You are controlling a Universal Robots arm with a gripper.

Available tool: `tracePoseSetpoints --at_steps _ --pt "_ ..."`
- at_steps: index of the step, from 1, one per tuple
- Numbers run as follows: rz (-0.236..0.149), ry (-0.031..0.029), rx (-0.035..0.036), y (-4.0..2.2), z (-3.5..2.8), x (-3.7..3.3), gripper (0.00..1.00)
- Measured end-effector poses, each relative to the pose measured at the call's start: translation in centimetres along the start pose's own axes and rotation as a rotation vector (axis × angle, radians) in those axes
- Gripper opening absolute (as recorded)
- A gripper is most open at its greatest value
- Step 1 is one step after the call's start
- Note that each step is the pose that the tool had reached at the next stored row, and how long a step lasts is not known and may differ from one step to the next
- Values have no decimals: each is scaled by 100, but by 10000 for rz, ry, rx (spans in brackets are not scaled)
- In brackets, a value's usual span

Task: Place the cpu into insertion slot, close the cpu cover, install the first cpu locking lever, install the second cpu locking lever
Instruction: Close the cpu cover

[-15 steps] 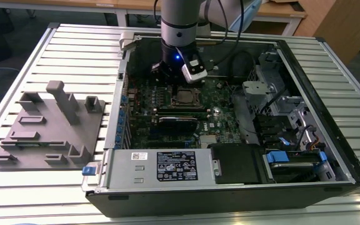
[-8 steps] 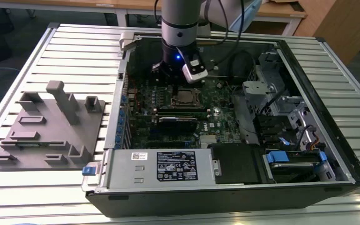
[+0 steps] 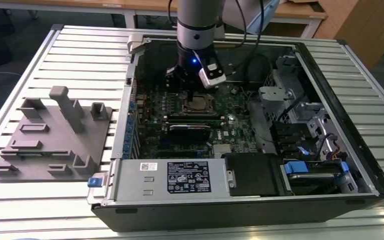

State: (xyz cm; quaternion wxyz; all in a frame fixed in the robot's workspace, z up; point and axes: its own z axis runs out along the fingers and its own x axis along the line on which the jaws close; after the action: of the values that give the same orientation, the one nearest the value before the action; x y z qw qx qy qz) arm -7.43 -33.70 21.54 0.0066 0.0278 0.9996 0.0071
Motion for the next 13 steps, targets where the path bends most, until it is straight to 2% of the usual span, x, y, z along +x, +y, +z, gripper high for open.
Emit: tracePoseSetpoints --at_steps 13 --pt "1 0 0 23 3 -147 11"
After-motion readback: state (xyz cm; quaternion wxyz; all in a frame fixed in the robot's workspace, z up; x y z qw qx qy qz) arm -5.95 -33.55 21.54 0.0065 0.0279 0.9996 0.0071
